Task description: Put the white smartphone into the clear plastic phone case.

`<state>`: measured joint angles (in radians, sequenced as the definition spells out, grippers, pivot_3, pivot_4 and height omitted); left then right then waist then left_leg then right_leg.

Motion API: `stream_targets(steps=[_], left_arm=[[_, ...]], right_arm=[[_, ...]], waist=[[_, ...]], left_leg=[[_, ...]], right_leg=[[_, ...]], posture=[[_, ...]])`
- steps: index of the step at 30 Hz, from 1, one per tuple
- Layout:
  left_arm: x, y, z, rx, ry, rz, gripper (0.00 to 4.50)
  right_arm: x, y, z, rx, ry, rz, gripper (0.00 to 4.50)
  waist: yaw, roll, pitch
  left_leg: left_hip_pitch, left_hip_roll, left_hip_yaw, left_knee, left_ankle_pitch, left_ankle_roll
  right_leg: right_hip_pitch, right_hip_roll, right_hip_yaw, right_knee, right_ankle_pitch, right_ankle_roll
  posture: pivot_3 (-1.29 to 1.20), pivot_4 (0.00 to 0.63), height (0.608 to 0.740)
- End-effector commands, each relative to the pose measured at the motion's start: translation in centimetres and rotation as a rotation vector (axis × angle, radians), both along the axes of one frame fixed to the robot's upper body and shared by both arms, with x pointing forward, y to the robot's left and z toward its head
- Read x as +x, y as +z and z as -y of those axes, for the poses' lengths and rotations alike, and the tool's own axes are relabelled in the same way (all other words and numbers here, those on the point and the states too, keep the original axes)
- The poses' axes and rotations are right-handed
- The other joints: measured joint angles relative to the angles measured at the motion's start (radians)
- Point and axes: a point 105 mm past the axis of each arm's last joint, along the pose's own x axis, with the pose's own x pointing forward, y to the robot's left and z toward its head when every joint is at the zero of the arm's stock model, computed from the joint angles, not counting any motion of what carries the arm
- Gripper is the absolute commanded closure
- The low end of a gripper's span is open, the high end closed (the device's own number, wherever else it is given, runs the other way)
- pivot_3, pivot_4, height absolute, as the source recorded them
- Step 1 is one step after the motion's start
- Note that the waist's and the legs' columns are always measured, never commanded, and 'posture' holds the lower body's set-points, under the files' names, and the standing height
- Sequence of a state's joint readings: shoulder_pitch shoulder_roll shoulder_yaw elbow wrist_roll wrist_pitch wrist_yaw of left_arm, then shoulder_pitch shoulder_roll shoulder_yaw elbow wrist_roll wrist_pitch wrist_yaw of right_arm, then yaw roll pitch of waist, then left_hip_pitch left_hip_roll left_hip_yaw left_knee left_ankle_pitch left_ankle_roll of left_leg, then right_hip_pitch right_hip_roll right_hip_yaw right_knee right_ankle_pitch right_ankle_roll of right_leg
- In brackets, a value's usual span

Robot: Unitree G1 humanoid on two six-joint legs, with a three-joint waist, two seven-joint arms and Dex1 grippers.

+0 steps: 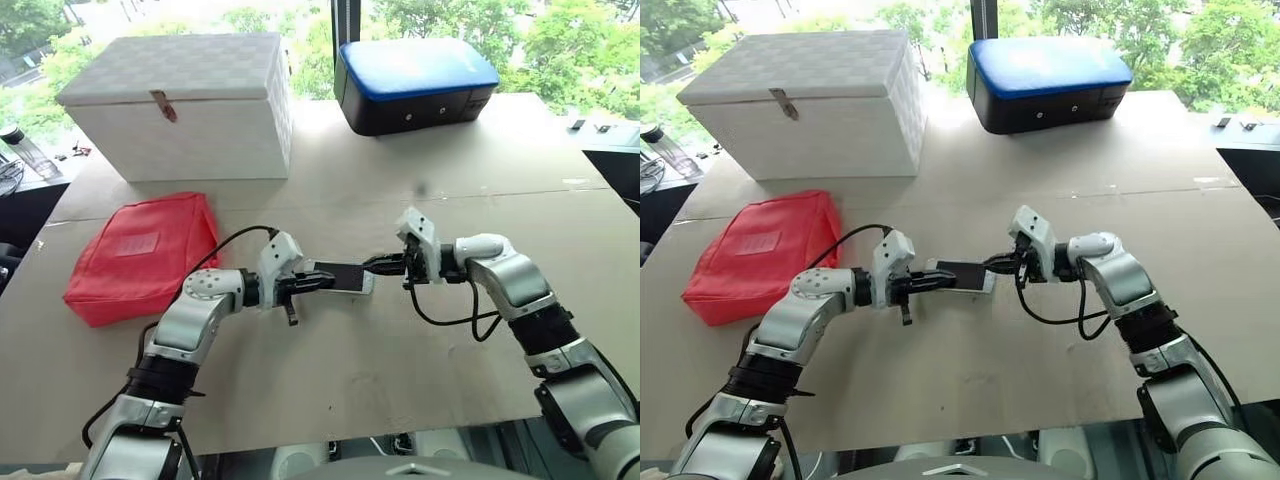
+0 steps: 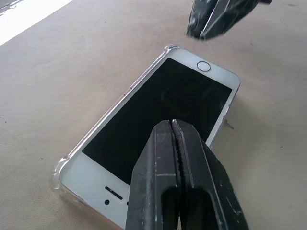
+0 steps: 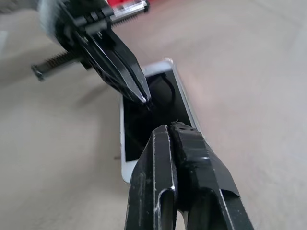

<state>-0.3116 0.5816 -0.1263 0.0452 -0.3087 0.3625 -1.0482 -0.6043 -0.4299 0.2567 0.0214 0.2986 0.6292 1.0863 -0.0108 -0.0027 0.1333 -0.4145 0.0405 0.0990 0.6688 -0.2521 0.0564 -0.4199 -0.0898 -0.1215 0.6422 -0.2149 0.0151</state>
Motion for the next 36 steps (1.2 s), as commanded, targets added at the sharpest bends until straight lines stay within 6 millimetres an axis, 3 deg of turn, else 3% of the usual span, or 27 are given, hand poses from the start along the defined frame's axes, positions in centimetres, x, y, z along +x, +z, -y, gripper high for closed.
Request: stream_targets(steps=[1,4,10,14,19,28,36], left_arm=[[-0.1,-0.2,0.0,0.016,0.000,-0.006,4.47],[-0.1,-0.2,0.0,0.017,-0.003,-0.007,4.47],[0.0,-0.1,0.1,0.016,-0.005,-0.005,4.47],[-0.1,-0.1,0.2,0.016,-0.002,-0.002,4.47],[-0.2,-0.2,0.1,0.014,0.006,-0.003,4.47],[-0.4,-0.5,0.3,0.007,0.014,-0.011,4.47],[-0.5,-0.4,0.4,0.004,0.021,-0.012,4.47]], right_arm=[[-0.9,2.5,-0.2,0.018,0.048,0.061,4.50],[-1.3,1.8,-0.7,-0.062,0.073,0.059,4.50],[-2.2,-6.6,-0.1,-0.386,0.129,-0.056,4.50],[-2.2,-9.9,0.7,-0.518,0.166,-0.096,4.50],[-2.4,-11.0,0.8,-0.575,0.214,-0.105,4.50],[-4.5,-13.9,1.6,-0.696,0.333,-0.165,4.50],[-4.2,-16.1,3.1,-0.800,0.335,-0.229,4.50]], waist=[[0.000,0.000,0.001],[0.001,0.000,0.002],[0.000,0.000,0.005],[-0.003,-0.002,0.003],[-0.001,-0.004,0.001],[0.001,-0.003,-0.012],[0.000,-0.002,-0.026]], left_leg=[[0.000,0.000,0.000,0.000,0.000,0.000],[0.000,-0.001,0.000,0.000,-0.001,0.002],[0.000,-0.001,0.000,0.000,-0.002,0.003],[0.004,0.000,0.001,0.000,-0.002,0.003],[0.013,0.001,0.001,-0.001,-0.002,0.003],[0.016,0.001,0.000,-0.002,-0.005,-0.002],[0.020,0.001,0.000,-0.004,-0.005,-0.002]], right_leg=[[0.000,0.000,0.000,0.000,0.000,0.000],[0.000,0.001,-0.001,-0.001,0.000,0.000],[0.000,0.002,-0.003,-0.001,-0.003,0.004],[0.003,0.002,-0.003,-0.001,-0.003,0.005],[0.009,0.001,-0.002,-0.001,-0.005,0.002],[0.012,-0.002,0.000,-0.001,-0.006,0.000],[0.013,-0.005,-0.001,-0.001,-0.006,0.000]], posture=[[0.00,0.150,0.740],[0.00,0.150,0.740],[0.00,0.150,0.740],[0.00,0.150,0.740],[0.00,0.150,0.740],[0.00,0.150,0.740],[0.00,0.150,0.740]])
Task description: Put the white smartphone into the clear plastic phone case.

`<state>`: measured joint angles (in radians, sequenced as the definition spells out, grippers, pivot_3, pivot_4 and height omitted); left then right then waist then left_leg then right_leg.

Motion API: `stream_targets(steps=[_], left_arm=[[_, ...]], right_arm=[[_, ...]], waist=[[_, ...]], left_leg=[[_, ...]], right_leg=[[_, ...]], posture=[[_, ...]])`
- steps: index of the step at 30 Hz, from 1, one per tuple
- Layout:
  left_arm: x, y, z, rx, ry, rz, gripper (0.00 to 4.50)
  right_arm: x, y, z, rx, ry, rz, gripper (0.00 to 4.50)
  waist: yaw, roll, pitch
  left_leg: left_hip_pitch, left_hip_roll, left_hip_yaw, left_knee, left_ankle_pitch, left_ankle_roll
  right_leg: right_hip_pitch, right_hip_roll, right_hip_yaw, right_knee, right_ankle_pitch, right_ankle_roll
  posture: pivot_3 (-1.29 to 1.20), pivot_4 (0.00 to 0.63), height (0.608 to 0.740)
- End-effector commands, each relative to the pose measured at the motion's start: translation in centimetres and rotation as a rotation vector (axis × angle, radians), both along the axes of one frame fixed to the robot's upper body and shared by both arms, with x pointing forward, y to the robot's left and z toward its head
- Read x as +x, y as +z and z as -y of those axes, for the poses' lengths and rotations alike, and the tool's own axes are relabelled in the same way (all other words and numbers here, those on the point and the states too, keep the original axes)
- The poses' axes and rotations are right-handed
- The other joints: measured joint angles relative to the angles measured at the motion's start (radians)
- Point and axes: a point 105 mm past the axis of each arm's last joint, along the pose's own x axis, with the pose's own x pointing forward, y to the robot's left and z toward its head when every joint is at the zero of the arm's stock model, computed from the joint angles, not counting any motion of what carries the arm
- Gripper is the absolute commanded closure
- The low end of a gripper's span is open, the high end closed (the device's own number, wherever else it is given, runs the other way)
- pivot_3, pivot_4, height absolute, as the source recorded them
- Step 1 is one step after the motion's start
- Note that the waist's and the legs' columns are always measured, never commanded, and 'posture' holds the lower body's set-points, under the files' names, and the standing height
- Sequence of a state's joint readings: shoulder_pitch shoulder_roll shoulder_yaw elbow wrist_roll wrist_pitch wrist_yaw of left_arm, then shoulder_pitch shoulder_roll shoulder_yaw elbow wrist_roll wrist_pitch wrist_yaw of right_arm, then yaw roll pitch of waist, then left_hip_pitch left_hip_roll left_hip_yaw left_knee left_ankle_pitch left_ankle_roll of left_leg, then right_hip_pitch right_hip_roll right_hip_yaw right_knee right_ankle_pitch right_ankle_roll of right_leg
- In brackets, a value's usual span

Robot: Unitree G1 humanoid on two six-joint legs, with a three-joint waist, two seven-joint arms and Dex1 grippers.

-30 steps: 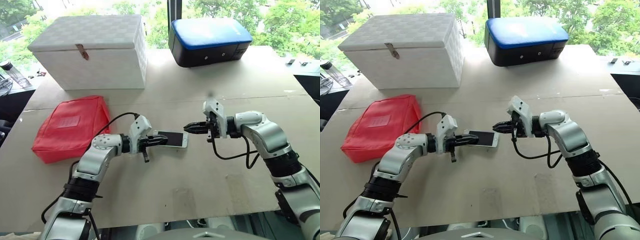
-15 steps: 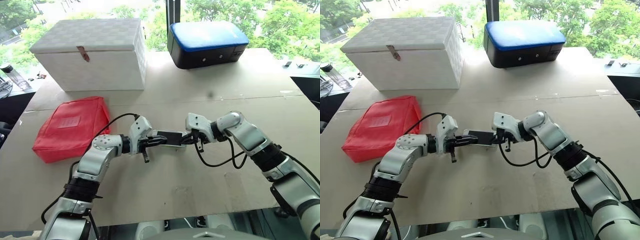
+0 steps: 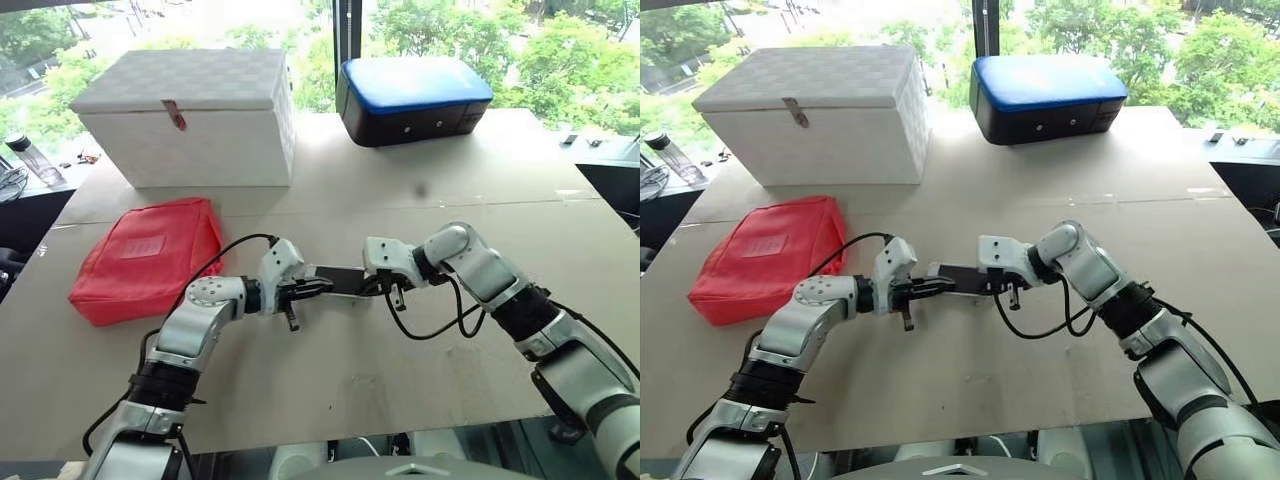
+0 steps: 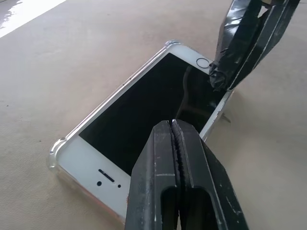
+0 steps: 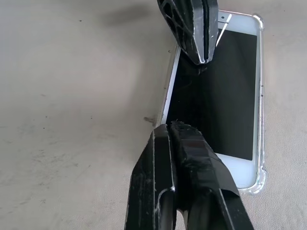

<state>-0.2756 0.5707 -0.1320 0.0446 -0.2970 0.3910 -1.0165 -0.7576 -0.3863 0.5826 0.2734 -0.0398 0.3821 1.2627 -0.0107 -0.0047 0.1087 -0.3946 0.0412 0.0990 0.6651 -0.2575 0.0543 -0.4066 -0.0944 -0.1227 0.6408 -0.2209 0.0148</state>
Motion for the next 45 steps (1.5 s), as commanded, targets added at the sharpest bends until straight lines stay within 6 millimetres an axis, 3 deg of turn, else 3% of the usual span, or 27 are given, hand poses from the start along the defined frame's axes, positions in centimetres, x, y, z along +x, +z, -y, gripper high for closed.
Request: stream_targets(steps=[1,5,11,15,17,20,25,26,28,32,35,36,38,42,45], left_arm=[[-0.1,1.1,0.6,-0.007,-0.019,0.040,4.47],[-0.4,1.2,0.6,-0.010,-0.017,0.037,4.47],[-0.9,1.2,0.8,-0.015,-0.011,0.029,4.47],[-1.1,1.1,0.9,-0.020,0.002,0.029,4.47],[-1.1,1.4,0.7,-0.042,0.021,0.045,4.47],[-1.2,2.1,0.3,-0.082,0.048,0.089,4.47],[0.3,5.3,-1.3,-0.307,0.244,0.182,4.47],[0.7,6.7,-1.9,-0.391,0.292,0.209,4.23],[0.9,8.5,-3.0,-0.475,0.349,0.253,3.65],[1.5,9.6,-5.2,-0.516,0.440,0.263,1.57],[0.6,10.4,-5.6,-0.560,0.425,0.209,0.35],[0.3,10.5,-5.5,-0.549,0.417,0.204,0.11],[-0.1,10.5,-5.7,-0.519,0.411,0.202,0.11],[-3.2,9.3,-5.9,-0.356,0.355,0.199,0.11],[-4.7,8.2,-6.0,-0.290,0.335,0.175,0.11]], right_arm=[[-3.7,-10.9,5.9,-0.426,-0.059,-0.272,4.50],[-4.2,-11.8,6.7,-0.474,-0.048,-0.322,4.50],[-4.9,-13.0,7.2,-0.530,-0.024,-0.368,4.50],[-4.1,-13.6,6.7,-0.482,-0.088,-0.320,4.50],[-2.9,-11.9,5.0,-0.294,-0.149,-0.265,4.50],[-1.3,-8.6,3.4,-0.032,-0.238,-0.177,4.50],[1.8,-1.3,4.5,0.360,-0.520,0.155,4.50],[1.6,0.8,5.3,0.472,-0.595,0.181,3.90],[0.3,3.4,6.7,0.585,-0.656,0.221,3.15],[-1.6,5.8,8.4,0.667,-0.729,0.265,1.04],[-3.1,6.9,10.3,0.685,-0.782,0.278,0.00],[-3.5,7.0,10.8,0.684,-0.796,0.276,0.00],[-4.0,7.0,11.2,0.675,-0.802,0.264,0.00],[-6.7,7.1,14.2,0.588,-0.796,0.280,0.00],[-7.6,6.9,15.9,0.544,-0.811,0.287,0.00]], waist=[[0.000,0.001,-0.002],[0.002,0.003,-0.007],[0.003,0.009,-0.026],[0.001,0.008,-0.033],[0.000,0.008,-0.032],[0.000,0.011,-0.024],[0.026,0.013,0.010],[0.030,0.012,0.012],[0.040,0.007,0.023],[0.030,0.001,0.033],[0.023,-0.007,0.041],[0.024,-0.008,0.044],[0.024,-0.010,0.047],[0.025,-0.009,0.057],[0.026,-0.009,0.058]], left_leg=[[0.001,0.000,0.000,-0.001,0.000,0.000],[0.016,-0.003,0.000,-0.010,0.000,0.000],[0.019,-0.003,0.000,-0.023,0.000,0.000],[0.023,-0.003,0.001,-0.026,0.000,-0.001],[0.033,-0.003,0.001,-0.030,-0.001,-0.002],[0.035,-0.003,-0.009,-0.031,-0.003,-0.005],[0.020,-0.004,-0.012,-0.031,-0.003,-0.006],[0.011,-0.004,-0.012,-0.030,-0.002,-0.006],[-0.004,-0.003,-0.014,-0.023,0.003,-0.012],[-0.023,-0.004,-0.012,-0.017,0.007,-0.013],[-0.023,-0.005,-0.010,-0.018,0.005,-0.011],[-0.022,-0.005,-0.009,-0.018,0.004,-0.011],[-0.022,-0.005,-0.010,-0.017,0.003,-0.010],[-0.021,-0.005,-0.010,-0.015,-0.001,-0.005],[-0.021,-0.004,-0.011,-0.015,-0.001,-0.005]], right_leg=[[0.000,-0.002,-0.001,0.000,0.000,0.000],[0.010,-0.007,-0.004,-0.002,0.000,0.000],[0.011,-0.008,-0.009,-0.012,0.000,0.000],[0.014,-0.008,-0.011,-0.015,0.000,0.000],[0.019,-0.011,-0.011,-0.016,0.000,0.000],[0.021,-0.012,-0.019,-0.018,-0.001,0.001],[0.009,-0.012,-0.023,-0.019,-0.001,0.001],[0.000,-0.012,-0.024,-0.018,0.000,0.001],[-0.010,-0.012,-0.027,-0.013,0.005,0.003],[-0.021,-0.007,-0.029,-0.016,0.008,-0.002],[-0.021,-0.003,-0.030,-0.017,0.008,-0.002],[-0.020,-0.003,-0.030,-0.021,0.007,-0.001],[-0.020,-0.003,-0.030,-0.022,0.006,0.002],[-0.020,-0.004,-0.026,-0.020,0.004,0.005],[-0.020,-0.003,-0.026,-0.020,0.004,0.004]], posture=[[0.00,0.150,0.740],[0.00,0.150,0.740],[0.00,0.150,0.740],[0.00,0.150,0.740],[0.00,0.150,0.740],[0.00,0.150,0.740],[0.00,0.150,0.740],[0.00,0.150,0.740],[0.00,0.150,0.740],[0.00,0.150,0.740],[0.00,0.150,0.740],[0.00,0.150,0.740],[0.00,0.150,0.740],[0.00,0.150,0.740],[0.00,0.150,0.740]])
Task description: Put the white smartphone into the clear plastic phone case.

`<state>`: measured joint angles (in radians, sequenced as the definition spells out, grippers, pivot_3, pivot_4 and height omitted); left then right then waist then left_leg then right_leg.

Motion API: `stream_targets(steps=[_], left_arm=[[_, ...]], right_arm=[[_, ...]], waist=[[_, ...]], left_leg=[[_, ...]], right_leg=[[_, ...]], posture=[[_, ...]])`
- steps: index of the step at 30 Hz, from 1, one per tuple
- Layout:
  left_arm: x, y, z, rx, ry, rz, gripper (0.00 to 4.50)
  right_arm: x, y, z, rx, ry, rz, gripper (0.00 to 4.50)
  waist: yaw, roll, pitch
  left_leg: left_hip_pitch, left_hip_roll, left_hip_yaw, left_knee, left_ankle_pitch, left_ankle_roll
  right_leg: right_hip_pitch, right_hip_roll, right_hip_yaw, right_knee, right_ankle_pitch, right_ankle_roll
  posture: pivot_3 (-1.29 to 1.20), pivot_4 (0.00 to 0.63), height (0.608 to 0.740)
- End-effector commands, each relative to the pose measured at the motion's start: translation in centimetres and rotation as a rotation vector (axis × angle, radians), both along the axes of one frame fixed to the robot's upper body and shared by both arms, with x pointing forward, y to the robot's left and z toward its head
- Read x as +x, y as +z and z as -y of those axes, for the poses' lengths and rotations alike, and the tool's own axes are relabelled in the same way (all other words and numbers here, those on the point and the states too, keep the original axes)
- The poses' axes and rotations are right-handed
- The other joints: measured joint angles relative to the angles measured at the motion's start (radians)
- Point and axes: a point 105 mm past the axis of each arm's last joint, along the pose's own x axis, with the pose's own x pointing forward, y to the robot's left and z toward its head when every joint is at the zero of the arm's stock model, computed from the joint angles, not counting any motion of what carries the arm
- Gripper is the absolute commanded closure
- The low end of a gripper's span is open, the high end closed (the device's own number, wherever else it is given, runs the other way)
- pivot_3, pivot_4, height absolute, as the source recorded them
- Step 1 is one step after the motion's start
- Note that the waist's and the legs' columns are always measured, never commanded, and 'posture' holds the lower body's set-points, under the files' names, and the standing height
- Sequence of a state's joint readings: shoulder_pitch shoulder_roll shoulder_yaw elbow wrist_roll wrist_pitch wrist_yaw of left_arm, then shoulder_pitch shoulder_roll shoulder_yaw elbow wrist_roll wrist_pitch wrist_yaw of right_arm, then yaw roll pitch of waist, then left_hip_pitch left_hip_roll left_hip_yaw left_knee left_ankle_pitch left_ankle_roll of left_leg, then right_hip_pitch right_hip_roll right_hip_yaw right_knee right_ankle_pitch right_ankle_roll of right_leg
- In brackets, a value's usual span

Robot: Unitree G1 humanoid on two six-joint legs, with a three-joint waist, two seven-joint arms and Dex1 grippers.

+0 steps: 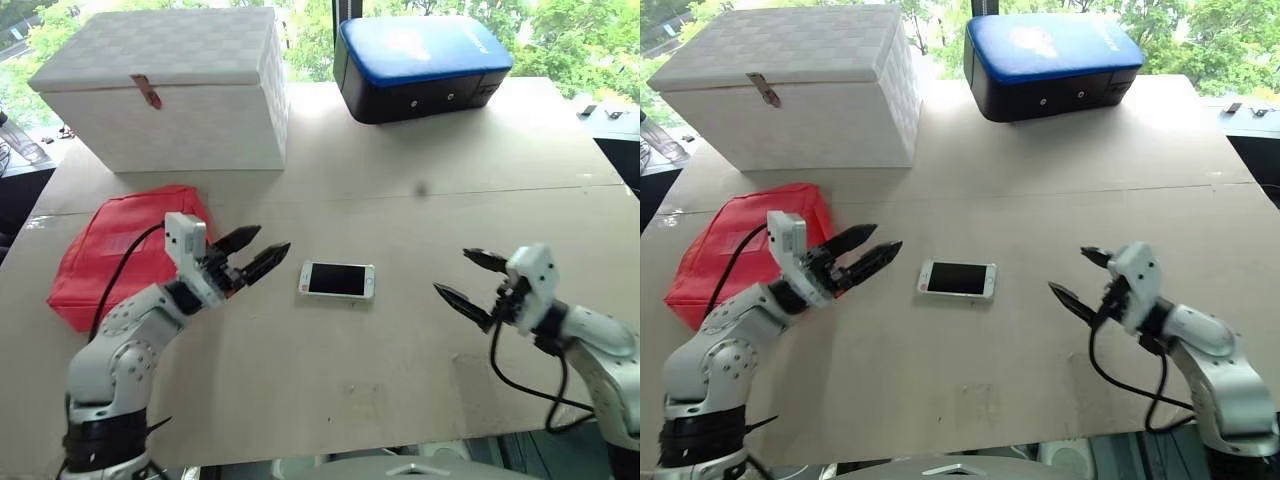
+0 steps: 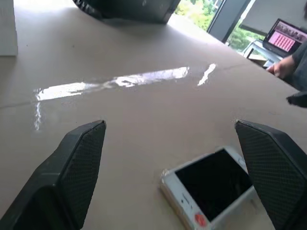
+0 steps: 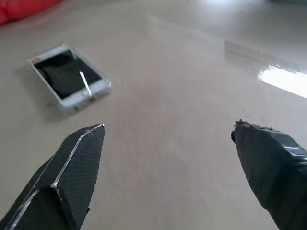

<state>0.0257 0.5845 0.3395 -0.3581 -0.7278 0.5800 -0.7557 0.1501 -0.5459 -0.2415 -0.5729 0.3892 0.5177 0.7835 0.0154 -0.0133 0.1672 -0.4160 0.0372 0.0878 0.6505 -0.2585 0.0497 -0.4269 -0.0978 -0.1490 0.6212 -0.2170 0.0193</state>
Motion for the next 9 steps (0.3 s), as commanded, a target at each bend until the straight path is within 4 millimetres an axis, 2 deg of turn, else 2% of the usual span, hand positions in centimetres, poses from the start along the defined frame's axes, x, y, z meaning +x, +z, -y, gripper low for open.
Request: stream_targets(steps=[1,5,9], left_arm=[[-2.0,0.4,0.6,0.088,-0.060,0.040,0.11],[-3.7,-1.2,0.4,0.133,-0.072,-0.012,0.11],[-4.1,-2.0,-0.5,0.164,-0.040,-0.040,0.11]], right_arm=[[-1.1,1.7,1.5,-0.038,0.008,0.066,0.00],[-1.8,1.4,3.6,-0.121,-0.023,0.078,0.00],[-1.9,0.6,5.4,-0.159,-0.078,0.072,0.00]], waist=[[0.001,0.000,0.000],[0.001,0.000,0.000],[0.001,0.000,0.000]], left_leg=[[0.001,0.000,0.000,0.000,0.000,0.000],[0.001,0.001,-0.001,0.001,-0.001,0.001],[0.001,0.001,-0.002,0.001,-0.001,0.001]], right_leg=[[0.000,0.000,0.000,0.001,0.000,0.000],[0.000,0.000,0.000,0.003,0.000,0.000],[0.000,0.001,0.000,0.003,0.000,0.000]], posture=[[0.00,0.150,0.740],[0.00,0.150,0.740],[0.00,0.150,0.740]])
